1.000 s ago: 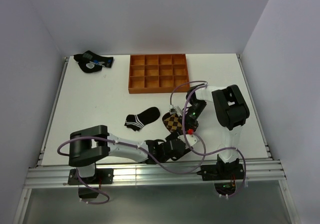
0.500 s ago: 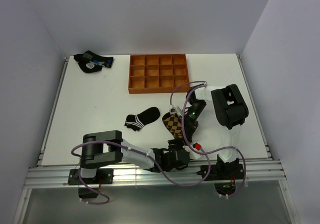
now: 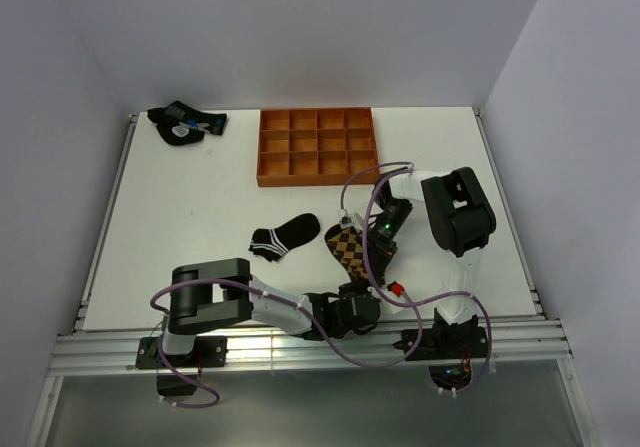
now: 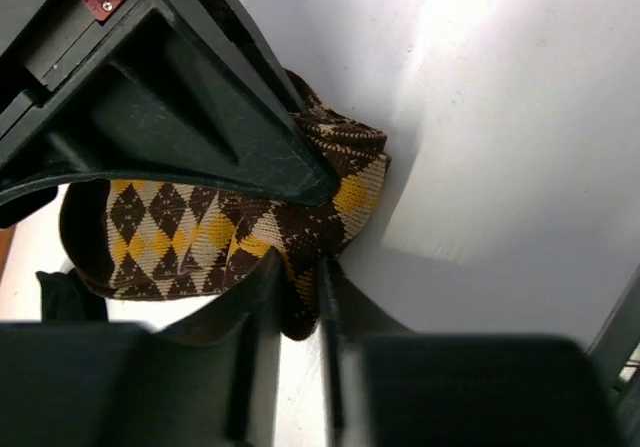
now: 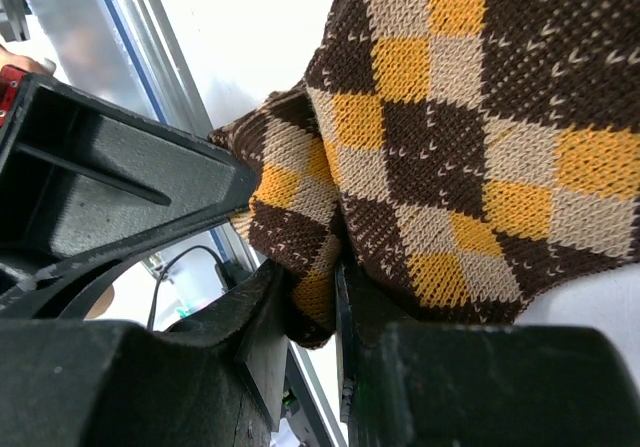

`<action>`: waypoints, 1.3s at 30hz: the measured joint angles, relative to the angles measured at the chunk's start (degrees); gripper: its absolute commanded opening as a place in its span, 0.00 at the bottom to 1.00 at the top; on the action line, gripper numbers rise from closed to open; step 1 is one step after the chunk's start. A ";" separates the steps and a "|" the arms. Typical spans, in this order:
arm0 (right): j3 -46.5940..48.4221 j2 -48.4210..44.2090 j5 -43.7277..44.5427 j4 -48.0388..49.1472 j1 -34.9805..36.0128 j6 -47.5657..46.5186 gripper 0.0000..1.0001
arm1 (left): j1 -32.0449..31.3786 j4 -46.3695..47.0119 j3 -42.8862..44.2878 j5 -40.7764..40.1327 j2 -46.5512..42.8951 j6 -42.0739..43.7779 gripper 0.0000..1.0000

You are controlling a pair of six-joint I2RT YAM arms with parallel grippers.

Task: Roll the socks
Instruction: Roll the sock at the center of the board.

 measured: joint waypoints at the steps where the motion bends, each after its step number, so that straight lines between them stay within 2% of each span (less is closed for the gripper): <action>1: 0.02 0.00 0.04 -0.02 0.00 0.00 0.08 | 0.11 -0.39 0.24 0.33 0.00 -0.15 0.13; 4: 0.04 0.00 0.44 -0.13 -0.04 0.00 0.08 | 0.26 -1.60 1.09 1.25 0.33 -1.05 0.03; 8: 0.04 0.00 0.74 -0.17 -0.11 0.02 0.12 | 0.57 -3.21 1.79 2.69 0.39 -3.17 0.00; 14: 0.02 -0.17 1.14 0.13 -0.11 1.18 0.35 | 2.95 -5.75 1.97 9.09 -1.29 -9.09 0.00; 21: -2.16 -6.93 3.37 4.33 -0.11 3.45 0.49 | 7.78 -5.53 0.94 20.24 -3.41 -17.25 0.00; 32: -4.57 -21.68 6.47 14.67 -5.31 10.40 0.53 | 14.97 -1.22 -3.02 35.91 -5.53 -27.26 0.00; 39: -9.07 -27.89 8.68 20.00 -9.01 11.50 0.53 | 22.16 0.76 -4.07 49.68 -5.49 -35.76 0.00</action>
